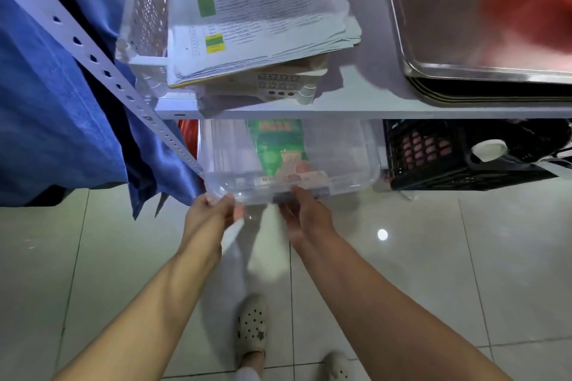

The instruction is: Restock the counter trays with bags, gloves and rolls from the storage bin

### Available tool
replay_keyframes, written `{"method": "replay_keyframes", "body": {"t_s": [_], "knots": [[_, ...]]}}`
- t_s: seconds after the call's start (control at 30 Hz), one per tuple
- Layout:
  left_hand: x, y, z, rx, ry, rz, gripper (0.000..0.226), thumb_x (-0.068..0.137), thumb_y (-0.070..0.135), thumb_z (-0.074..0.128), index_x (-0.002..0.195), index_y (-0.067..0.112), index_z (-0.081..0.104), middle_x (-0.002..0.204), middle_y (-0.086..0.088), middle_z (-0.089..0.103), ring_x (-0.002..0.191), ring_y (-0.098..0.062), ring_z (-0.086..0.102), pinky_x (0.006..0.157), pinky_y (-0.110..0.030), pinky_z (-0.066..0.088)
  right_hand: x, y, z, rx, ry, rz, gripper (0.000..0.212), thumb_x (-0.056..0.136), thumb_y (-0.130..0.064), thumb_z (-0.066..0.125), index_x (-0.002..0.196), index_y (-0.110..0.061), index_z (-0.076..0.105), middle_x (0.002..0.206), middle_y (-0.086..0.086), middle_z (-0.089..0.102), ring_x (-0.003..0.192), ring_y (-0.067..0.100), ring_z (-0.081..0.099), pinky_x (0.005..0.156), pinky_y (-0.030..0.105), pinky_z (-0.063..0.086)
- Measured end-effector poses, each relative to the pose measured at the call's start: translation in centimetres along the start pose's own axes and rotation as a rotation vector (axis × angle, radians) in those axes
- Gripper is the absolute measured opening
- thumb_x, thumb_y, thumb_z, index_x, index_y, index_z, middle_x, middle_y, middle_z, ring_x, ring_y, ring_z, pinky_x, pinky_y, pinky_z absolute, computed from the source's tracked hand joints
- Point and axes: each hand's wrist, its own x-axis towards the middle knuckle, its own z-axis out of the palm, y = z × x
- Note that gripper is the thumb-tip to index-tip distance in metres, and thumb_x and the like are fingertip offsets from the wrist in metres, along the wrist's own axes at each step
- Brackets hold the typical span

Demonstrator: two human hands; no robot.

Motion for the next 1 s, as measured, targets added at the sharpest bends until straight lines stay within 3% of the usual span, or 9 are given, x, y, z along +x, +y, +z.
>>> {"method": "replay_keyframes", "body": {"t_s": [0.07,0.17,0.3,0.47,0.57,0.7,0.77,0.87,1.0], "knots": [[2.1,1.0,-0.5,-0.031,0.037,0.011,0.027,0.088,-0.002,0.052,0.065,0.009,0.045,0.067,-0.013,0.052,0.056,-0.019,0.057,0.060,-0.020,0.058,0.3,0.4,0.9,-0.173,-0.058,0.002,0.030,0.082,0.016,0.043,0.085,-0.011,0.057,0.074,0.006,0.055,0.065,0.012,0.052,0.064,0.024,0.047],[4.5,2.3,-0.8,-0.014,0.056,0.040,0.016,0.084,-0.005,0.053,0.072,0.004,0.047,0.079,-0.020,0.045,0.057,-0.023,0.048,0.051,-0.021,0.050,1.1,0.5,1.7,-0.336,-0.118,-0.036,0.040,0.078,0.022,0.032,0.089,-0.011,0.051,0.073,0.002,0.049,0.065,0.010,0.052,0.063,0.023,0.046],[6.5,3.7,-0.2,-0.037,0.080,0.038,0.031,0.086,0.002,0.056,0.062,0.013,0.041,0.061,-0.013,0.048,0.033,-0.014,0.050,0.046,-0.032,0.037,2.3,-0.1,3.1,-0.449,-0.127,-0.106,0.040,0.080,0.021,0.030,0.077,-0.015,0.046,0.073,0.000,0.046,0.065,0.008,0.054,0.066,0.023,0.047],[7.9,4.8,1.3,-0.140,0.094,0.005,0.009,0.091,0.007,0.054,0.085,0.010,0.047,0.082,-0.012,0.051,0.054,-0.008,0.060,0.063,-0.030,0.047,3.5,-0.9,3.7,-0.526,-0.093,-0.156,0.037,0.086,0.016,0.036,0.108,-0.011,0.048,0.089,0.004,0.053,0.076,0.013,0.056,0.067,0.024,0.048],[8.3,4.9,1.4,-0.127,0.104,0.018,0.010,0.092,0.008,0.052,0.097,0.009,0.043,0.083,-0.012,0.054,0.061,-0.011,0.058,0.064,-0.029,0.049,3.4,-1.4,2.2,-0.638,-0.088,-0.173,0.032,0.086,0.014,0.038,0.096,-0.013,0.053,0.082,0.002,0.056,0.071,0.012,0.055,0.065,0.023,0.047],[7.6,3.4,0.8,0.203,0.028,0.061,0.009,0.090,0.004,0.045,0.082,0.007,0.044,0.065,-0.008,0.046,0.050,-0.010,0.048,0.045,-0.023,0.042,2.2,-1.1,-1.9,-0.857,0.010,-0.161,0.021,0.086,0.008,0.043,0.091,-0.010,0.054,0.085,0.008,0.059,0.072,0.017,0.056,0.064,0.027,0.045],[6.0,2.2,0.6,0.484,-0.100,0.102,0.015,0.087,0.007,0.048,0.073,0.012,0.047,0.066,-0.007,0.049,0.051,-0.012,0.049,0.053,-0.026,0.039,0.9,-0.9,-4.0,-0.978,0.027,-0.139,0.020,0.085,0.005,0.045,0.094,-0.011,0.055,0.095,0.012,0.061,0.081,0.022,0.057,0.069,0.032,0.045],[2.9,1.2,0.8,0.928,-0.263,0.299,0.010,0.088,0.015,0.052,0.095,0.014,0.059,0.083,-0.006,0.063,0.078,-0.026,0.058,0.072,-0.032,0.045,-1.1,-1.0,-6.7,-1.177,0.060,-0.155,0.021,0.087,-0.003,0.046,0.100,-0.012,0.060,0.104,0.011,0.065,0.090,0.025,0.062,0.079,0.035,0.050],[-1.5,1.6,2.6,1.328,-0.436,0.629,0.022,0.090,0.020,0.047,0.107,0.019,0.060,0.107,-0.007,0.067,0.094,-0.032,0.062,0.076,-0.035,0.050,-5.0,-2.5,-9.3,-1.403,0.153,-0.191,0.023,0.090,-0.011,0.045,0.109,-0.013,0.059,0.108,0.009,0.065,0.095,0.024,0.062,0.081,0.034,0.050]]}}
